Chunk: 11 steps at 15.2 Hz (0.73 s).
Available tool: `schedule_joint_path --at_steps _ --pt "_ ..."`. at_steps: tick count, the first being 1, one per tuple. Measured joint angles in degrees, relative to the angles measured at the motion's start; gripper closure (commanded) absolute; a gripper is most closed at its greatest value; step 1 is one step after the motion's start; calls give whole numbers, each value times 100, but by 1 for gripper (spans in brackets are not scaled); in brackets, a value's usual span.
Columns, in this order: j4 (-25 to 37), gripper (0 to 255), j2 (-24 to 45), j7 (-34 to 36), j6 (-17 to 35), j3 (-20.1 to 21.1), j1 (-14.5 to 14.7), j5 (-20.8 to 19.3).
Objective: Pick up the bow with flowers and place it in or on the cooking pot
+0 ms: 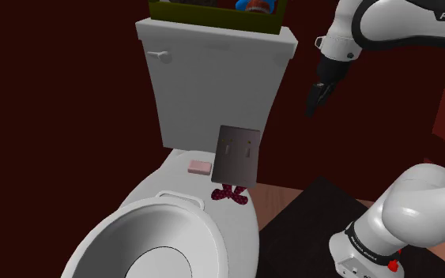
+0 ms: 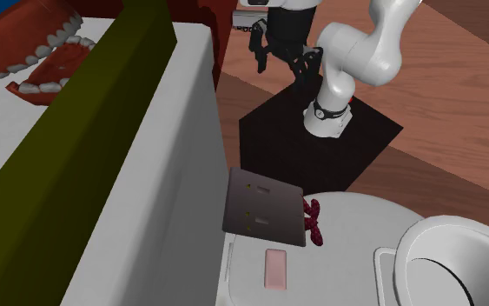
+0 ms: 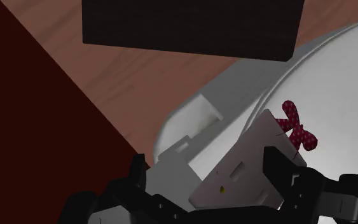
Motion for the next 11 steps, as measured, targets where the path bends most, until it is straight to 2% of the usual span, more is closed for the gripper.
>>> schedule_joint_path --at_steps 2,5,7,11 --pt "-50 0 34 -95 97 -118 11 77" --pt "-447 0 149 -667 632 -758 92 523" --pt "-641 0 379 -1194 1002 -1284 186 897" --pt "-940 0 1056 -2398 1651 -2319 585 1904"
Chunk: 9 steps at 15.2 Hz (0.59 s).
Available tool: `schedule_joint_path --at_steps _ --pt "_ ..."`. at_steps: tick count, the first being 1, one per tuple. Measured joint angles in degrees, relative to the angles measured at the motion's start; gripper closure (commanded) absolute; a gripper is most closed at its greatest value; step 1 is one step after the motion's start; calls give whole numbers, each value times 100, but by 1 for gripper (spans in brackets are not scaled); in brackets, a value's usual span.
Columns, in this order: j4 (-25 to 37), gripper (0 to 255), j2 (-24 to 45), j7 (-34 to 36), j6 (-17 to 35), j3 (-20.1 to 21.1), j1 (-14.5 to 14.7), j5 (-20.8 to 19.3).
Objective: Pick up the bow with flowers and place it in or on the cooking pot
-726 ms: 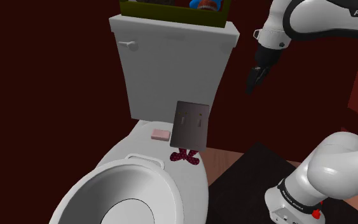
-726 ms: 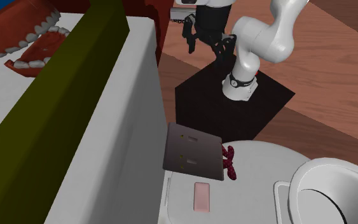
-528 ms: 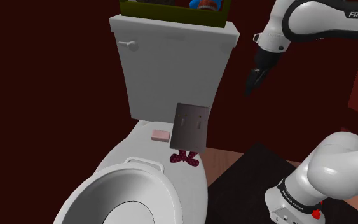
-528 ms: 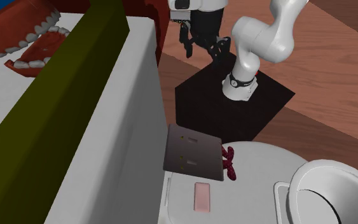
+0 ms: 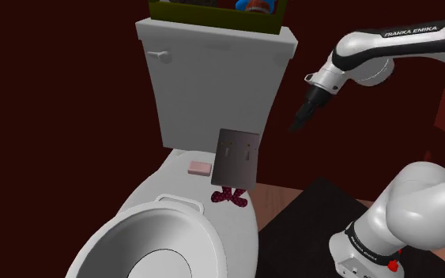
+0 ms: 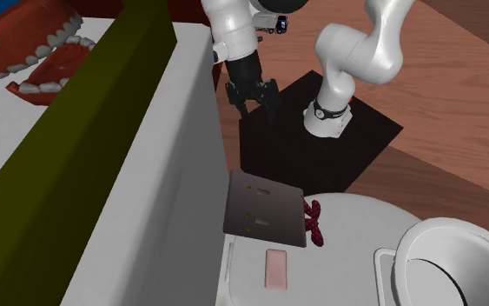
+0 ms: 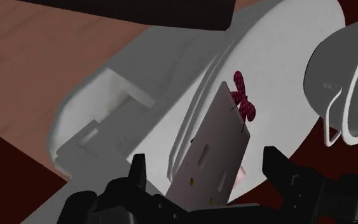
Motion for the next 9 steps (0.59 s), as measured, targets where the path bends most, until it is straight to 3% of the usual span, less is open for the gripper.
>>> schedule_joint_path --at_steps 5,9 --pt "49 0 1377 -1965 130 -1293 901 1856" --pt "448 0 3111 -3820 -847 -1992 1417 3722"
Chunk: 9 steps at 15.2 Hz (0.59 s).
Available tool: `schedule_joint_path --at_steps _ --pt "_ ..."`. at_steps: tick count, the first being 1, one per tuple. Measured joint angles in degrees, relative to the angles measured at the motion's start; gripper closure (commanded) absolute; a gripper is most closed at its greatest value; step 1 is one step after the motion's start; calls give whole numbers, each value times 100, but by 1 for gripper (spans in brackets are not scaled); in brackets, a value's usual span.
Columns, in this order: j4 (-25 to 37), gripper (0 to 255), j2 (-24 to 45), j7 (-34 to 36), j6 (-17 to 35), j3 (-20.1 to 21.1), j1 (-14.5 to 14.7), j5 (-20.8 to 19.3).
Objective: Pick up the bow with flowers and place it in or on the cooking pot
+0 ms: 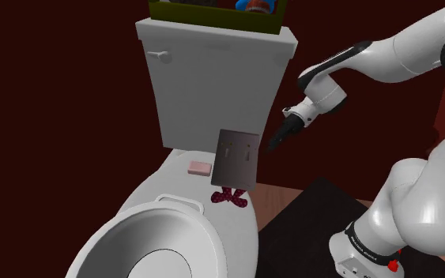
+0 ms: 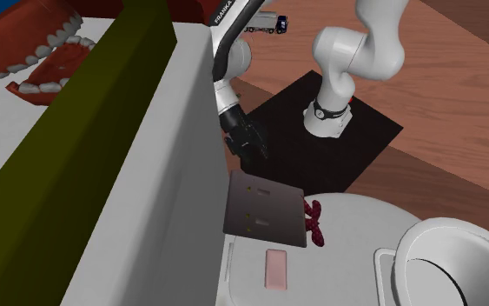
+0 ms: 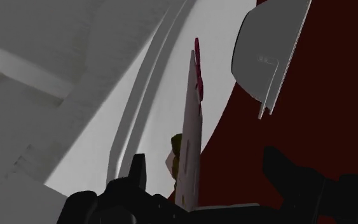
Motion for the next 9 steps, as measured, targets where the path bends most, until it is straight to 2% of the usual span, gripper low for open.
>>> schedule_joint_path --at_steps 2,9 --pt "181 0 624 -538 -482 2 -23 586" --pt "65 0 889 -808 -363 251 150 1170"
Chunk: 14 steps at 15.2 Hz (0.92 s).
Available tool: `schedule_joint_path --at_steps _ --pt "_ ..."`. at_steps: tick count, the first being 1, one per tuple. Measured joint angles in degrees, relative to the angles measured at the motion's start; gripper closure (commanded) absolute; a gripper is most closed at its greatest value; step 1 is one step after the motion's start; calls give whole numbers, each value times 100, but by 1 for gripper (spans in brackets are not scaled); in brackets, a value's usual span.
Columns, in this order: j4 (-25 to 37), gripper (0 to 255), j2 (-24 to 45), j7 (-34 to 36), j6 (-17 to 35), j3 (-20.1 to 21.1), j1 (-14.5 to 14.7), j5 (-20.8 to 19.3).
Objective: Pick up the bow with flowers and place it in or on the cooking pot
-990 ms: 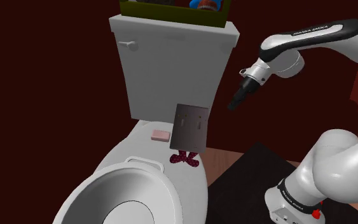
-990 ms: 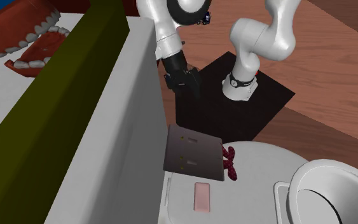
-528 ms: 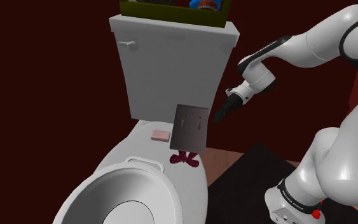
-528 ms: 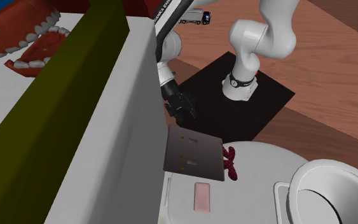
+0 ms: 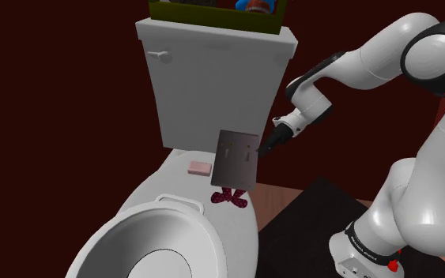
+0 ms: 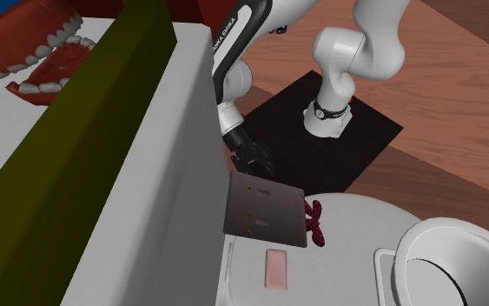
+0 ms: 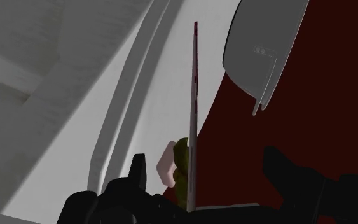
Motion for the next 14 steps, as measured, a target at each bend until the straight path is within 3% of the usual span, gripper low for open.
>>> schedule_joint_path --at_steps 6,7,14 --pt "-21 0 13 -16 38 31 29 59" --pt "-22 255 13 -16 38 32 29 60" --pt "-20 255 11 -16 37 28 26 62"
